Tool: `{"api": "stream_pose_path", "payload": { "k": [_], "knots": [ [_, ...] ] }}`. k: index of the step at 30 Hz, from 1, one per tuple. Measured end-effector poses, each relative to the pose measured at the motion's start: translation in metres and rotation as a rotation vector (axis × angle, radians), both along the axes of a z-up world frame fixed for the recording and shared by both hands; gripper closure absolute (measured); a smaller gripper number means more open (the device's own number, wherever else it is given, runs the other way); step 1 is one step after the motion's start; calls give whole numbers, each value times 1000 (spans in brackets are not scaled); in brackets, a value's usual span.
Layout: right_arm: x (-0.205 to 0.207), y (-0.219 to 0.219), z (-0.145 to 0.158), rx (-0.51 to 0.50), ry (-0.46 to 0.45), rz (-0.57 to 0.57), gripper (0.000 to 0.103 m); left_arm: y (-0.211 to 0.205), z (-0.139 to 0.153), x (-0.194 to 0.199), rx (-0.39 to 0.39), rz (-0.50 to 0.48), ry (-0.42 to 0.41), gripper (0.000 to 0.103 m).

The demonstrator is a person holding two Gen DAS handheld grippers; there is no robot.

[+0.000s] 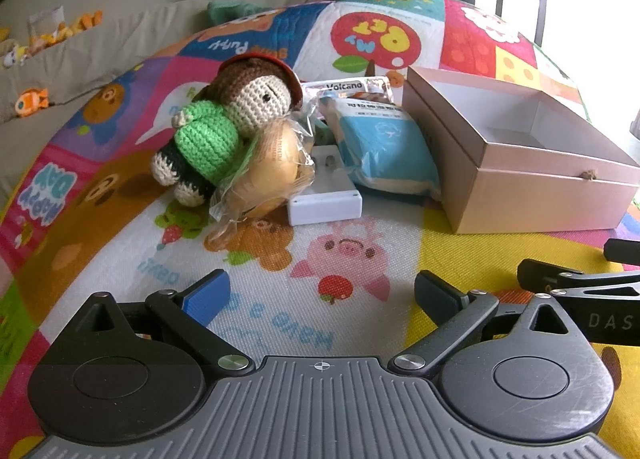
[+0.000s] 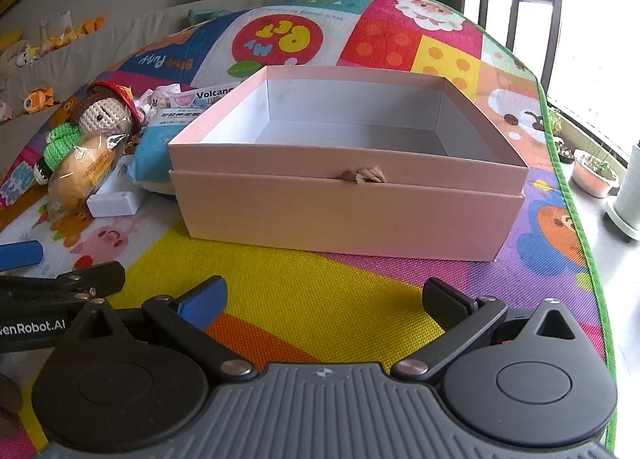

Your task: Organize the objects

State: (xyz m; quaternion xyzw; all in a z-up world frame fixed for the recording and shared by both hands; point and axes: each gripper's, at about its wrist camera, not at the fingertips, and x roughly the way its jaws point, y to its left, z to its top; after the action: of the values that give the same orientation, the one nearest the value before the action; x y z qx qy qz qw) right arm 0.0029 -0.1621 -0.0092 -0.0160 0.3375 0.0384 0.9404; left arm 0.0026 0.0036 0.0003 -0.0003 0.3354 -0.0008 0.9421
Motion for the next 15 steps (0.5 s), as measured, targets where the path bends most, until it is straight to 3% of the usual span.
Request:
{"api": "stream_pose_path", "payload": {
  "k": [15],
  "knots": [
    [-1,1,-1,1,-1,1,0,-1,-1,0,7,2,-3,1]
  ]
}}
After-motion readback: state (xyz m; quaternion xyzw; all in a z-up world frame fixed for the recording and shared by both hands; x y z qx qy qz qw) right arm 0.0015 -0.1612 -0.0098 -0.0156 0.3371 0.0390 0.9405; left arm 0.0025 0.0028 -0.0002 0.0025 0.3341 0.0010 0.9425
